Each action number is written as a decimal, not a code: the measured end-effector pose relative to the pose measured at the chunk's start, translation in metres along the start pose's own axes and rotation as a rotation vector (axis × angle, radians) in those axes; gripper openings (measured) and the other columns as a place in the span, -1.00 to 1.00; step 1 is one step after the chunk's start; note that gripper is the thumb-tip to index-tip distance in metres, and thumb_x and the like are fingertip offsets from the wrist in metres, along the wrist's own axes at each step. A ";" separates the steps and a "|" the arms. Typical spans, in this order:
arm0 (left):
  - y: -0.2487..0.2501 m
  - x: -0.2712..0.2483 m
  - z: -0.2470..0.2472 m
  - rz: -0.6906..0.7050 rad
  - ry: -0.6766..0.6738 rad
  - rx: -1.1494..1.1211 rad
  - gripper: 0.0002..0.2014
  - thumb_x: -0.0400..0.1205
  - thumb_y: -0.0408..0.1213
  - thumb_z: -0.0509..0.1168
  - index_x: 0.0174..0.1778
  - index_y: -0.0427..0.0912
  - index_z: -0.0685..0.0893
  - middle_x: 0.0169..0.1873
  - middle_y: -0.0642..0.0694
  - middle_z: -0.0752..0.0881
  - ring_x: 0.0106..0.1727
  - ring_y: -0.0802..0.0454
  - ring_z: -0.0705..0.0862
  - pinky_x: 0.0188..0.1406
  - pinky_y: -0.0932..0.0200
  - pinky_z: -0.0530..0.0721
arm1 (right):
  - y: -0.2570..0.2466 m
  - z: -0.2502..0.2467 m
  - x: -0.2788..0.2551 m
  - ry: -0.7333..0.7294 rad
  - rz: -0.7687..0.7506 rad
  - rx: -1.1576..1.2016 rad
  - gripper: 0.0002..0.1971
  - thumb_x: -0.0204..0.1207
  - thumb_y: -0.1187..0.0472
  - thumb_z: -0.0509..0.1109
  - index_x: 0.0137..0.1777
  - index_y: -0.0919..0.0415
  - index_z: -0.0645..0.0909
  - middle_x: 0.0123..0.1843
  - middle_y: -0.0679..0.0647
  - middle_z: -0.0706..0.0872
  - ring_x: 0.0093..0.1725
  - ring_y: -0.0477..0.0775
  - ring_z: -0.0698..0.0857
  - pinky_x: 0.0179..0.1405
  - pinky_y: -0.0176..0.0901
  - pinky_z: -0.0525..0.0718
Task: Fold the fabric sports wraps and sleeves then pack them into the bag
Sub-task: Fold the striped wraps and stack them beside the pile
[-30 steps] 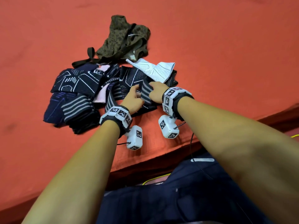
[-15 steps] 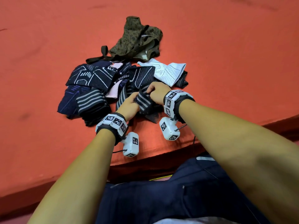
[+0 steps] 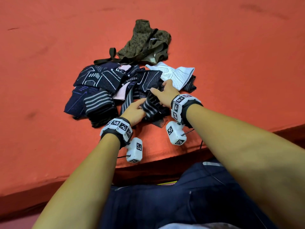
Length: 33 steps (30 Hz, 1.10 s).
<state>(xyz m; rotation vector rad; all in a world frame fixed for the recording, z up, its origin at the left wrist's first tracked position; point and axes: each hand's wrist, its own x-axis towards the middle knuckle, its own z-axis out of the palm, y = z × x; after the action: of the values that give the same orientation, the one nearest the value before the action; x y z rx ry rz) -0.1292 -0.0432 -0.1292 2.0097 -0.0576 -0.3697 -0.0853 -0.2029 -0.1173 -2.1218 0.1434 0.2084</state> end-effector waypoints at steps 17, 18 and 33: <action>0.013 0.012 -0.002 -0.009 0.273 -0.034 -0.50 0.63 -0.48 0.28 0.39 -0.03 0.26 0.09 -0.11 0.56 -0.15 0.00 0.63 -0.25 0.18 0.65 | -0.009 -0.021 -0.004 0.013 -0.151 -0.102 -0.40 0.46 0.51 0.13 0.25 -0.07 0.77 0.36 0.01 0.73 0.05 0.06 0.71 -0.25 -0.36 0.57; 0.015 0.011 -0.004 0.036 0.315 -0.073 -0.46 0.62 -0.52 0.27 0.37 -0.01 0.20 0.08 -0.14 0.56 -0.25 0.02 0.62 -0.33 0.21 0.65 | -0.009 -0.023 -0.003 0.026 -0.153 -0.103 -0.40 0.47 0.52 0.13 0.28 -0.04 0.76 0.39 0.03 0.71 0.15 0.10 0.71 -0.13 -0.35 0.57; 0.008 0.020 0.005 0.004 0.069 0.315 -0.70 0.68 -0.22 0.28 0.33 -0.11 0.66 0.23 -0.15 0.72 0.29 -0.15 0.67 0.43 -0.12 0.56 | -0.014 -0.020 0.000 -0.005 -0.224 0.067 -0.52 0.36 0.48 0.27 0.17 -0.01 0.69 0.02 -0.07 0.71 0.01 0.00 0.68 -0.03 -0.22 0.61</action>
<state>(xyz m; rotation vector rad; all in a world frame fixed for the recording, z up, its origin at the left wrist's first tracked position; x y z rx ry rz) -0.1109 -0.0557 -0.1288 2.3314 -0.0810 -0.3021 -0.0809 -0.2126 -0.0951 -2.0517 -0.0898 0.0754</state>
